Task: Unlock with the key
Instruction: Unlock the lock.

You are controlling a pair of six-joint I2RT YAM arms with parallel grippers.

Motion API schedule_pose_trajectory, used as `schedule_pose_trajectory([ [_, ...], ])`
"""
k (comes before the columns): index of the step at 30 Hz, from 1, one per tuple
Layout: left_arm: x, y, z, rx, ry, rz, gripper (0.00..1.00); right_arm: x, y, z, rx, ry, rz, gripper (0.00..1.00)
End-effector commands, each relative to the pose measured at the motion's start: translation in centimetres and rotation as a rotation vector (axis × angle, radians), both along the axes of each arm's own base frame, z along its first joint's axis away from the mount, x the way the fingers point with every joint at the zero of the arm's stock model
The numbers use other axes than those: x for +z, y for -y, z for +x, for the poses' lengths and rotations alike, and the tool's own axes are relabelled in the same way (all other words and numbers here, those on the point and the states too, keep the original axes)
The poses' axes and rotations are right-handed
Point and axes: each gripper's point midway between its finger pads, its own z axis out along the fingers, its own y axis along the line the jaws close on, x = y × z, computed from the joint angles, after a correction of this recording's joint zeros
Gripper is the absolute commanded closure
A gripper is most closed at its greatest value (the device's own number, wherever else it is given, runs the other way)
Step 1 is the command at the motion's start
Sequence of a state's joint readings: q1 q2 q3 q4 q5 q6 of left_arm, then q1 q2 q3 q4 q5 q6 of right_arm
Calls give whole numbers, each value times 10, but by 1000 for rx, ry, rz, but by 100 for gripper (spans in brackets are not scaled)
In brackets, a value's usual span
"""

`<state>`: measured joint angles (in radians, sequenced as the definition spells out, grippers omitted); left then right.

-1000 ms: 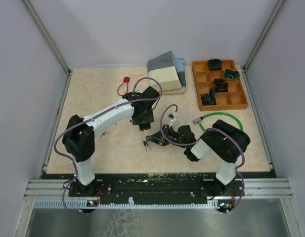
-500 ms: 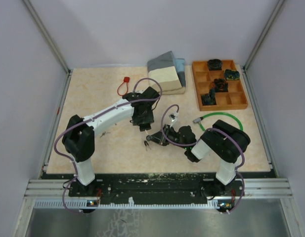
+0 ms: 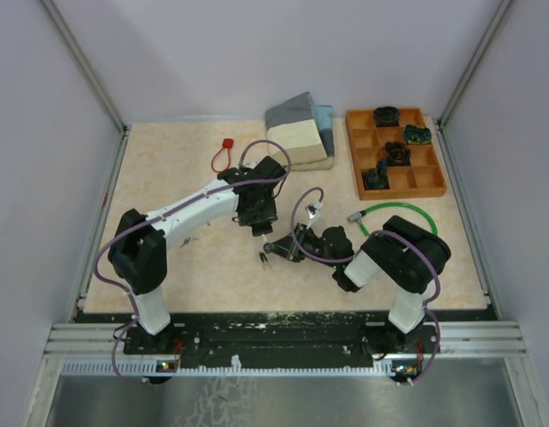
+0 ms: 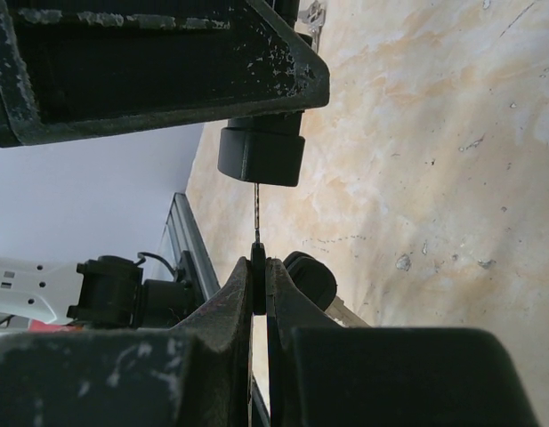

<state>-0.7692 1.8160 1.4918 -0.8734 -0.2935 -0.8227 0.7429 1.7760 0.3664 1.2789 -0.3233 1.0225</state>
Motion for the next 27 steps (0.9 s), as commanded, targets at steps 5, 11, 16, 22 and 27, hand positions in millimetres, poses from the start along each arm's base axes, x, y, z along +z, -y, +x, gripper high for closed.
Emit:
schedule_pose_trajectory([
  [5, 18, 18, -10, -31, 29, -89, 100, 37, 4, 14, -47, 72, 116, 100],
  [11, 16, 25, -21, -7, 26, -141, 100, 46, 5, 21, -68, 76, 147, 100],
  [16, 16, 31, -29, 31, 42, -200, 100, 50, 7, 27, -100, 87, 149, 100],
  [22, 16, 42, -40, 26, 33, -266, 100, 58, 10, 37, -134, 140, 147, 100],
  [27, 10, 51, -53, -2, -8, -296, 100, 70, 15, 47, -166, 225, 152, 100],
])
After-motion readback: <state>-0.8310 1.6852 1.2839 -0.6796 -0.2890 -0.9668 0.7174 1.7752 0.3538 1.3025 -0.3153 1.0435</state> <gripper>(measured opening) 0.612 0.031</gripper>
